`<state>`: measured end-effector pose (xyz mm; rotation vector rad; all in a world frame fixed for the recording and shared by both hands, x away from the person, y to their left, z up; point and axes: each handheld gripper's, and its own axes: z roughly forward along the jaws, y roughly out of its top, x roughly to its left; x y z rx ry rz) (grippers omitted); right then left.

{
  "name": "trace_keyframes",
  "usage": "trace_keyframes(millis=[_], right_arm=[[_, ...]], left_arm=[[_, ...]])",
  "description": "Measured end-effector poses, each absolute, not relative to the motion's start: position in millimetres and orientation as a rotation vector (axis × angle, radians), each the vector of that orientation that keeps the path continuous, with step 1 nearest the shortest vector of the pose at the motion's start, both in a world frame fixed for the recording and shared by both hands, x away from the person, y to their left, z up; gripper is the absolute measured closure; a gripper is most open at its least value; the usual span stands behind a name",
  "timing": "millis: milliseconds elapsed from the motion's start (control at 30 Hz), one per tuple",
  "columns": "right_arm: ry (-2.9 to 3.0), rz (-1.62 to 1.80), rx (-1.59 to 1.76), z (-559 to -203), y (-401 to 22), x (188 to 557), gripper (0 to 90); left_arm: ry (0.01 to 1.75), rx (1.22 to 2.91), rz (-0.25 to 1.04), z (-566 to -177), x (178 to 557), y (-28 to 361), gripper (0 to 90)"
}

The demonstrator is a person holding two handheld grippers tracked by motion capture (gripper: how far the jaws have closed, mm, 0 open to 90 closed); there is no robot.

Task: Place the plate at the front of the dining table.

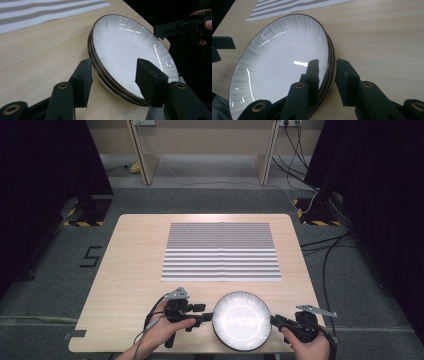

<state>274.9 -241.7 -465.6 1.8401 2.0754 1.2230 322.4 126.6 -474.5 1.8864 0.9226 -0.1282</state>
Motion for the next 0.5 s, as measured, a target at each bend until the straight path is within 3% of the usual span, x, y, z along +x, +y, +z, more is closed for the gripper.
trace_keyframes(millis=[233, 500], right_arm=[[2.123, 1.178, 1.845, -465, -239, 278, 79.5], [2.155, 1.148, 1.87, -464, -236, 281, 84.3]], left_arm=[[0.956, 1.925, -0.141, -479, 326, 113, 51.5], [0.988, 1.952, -0.164, -480, 330, 112, 65.1]])
